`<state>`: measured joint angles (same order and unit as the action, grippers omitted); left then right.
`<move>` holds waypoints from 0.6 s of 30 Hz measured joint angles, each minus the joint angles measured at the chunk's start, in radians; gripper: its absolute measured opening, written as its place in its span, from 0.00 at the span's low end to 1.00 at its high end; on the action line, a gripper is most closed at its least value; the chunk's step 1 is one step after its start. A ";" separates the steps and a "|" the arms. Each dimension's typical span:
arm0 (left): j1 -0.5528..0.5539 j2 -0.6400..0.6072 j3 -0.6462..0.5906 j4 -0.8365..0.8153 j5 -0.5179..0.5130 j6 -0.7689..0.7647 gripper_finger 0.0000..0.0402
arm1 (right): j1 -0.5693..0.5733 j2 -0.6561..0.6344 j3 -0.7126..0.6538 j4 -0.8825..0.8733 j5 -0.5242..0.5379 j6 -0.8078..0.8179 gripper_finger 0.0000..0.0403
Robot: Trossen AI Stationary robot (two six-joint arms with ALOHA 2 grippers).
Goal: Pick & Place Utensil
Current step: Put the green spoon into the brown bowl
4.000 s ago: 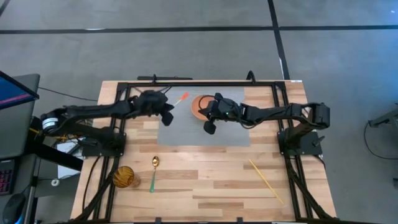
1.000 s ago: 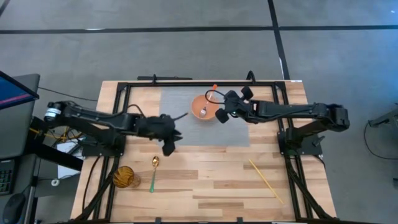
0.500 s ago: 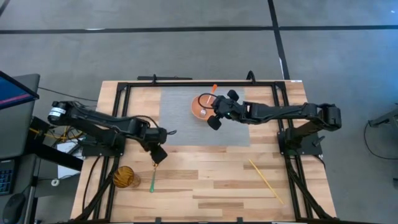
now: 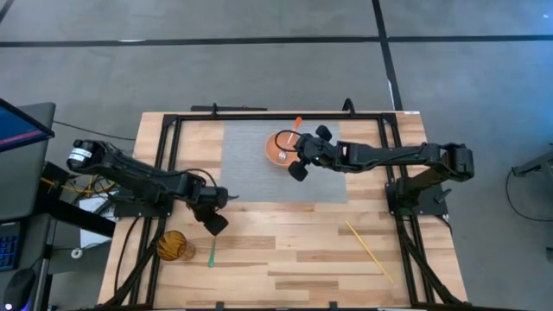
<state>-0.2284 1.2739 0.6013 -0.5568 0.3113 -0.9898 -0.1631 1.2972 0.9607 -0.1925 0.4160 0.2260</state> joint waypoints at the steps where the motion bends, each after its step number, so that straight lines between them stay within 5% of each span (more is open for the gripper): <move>1: -0.006 0.000 -0.009 0.038 0.009 -0.017 0.24 | 0.000 0.000 0.000 -0.001 0.000 0.000 0.00; 12: -0.106 0.000 -0.129 0.158 0.023 -0.182 0.24 | -0.002 0.000 0.000 -0.001 0.000 0.000 0.00; 18: -0.127 0.000 -0.178 0.337 -0.070 -0.197 0.24 | -0.002 0.000 0.000 -0.001 0.001 0.000 0.00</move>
<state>-0.3553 1.2739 0.4229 -0.2199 0.2416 -1.1870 -0.1646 1.2976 0.9607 -0.1940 0.4171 0.2260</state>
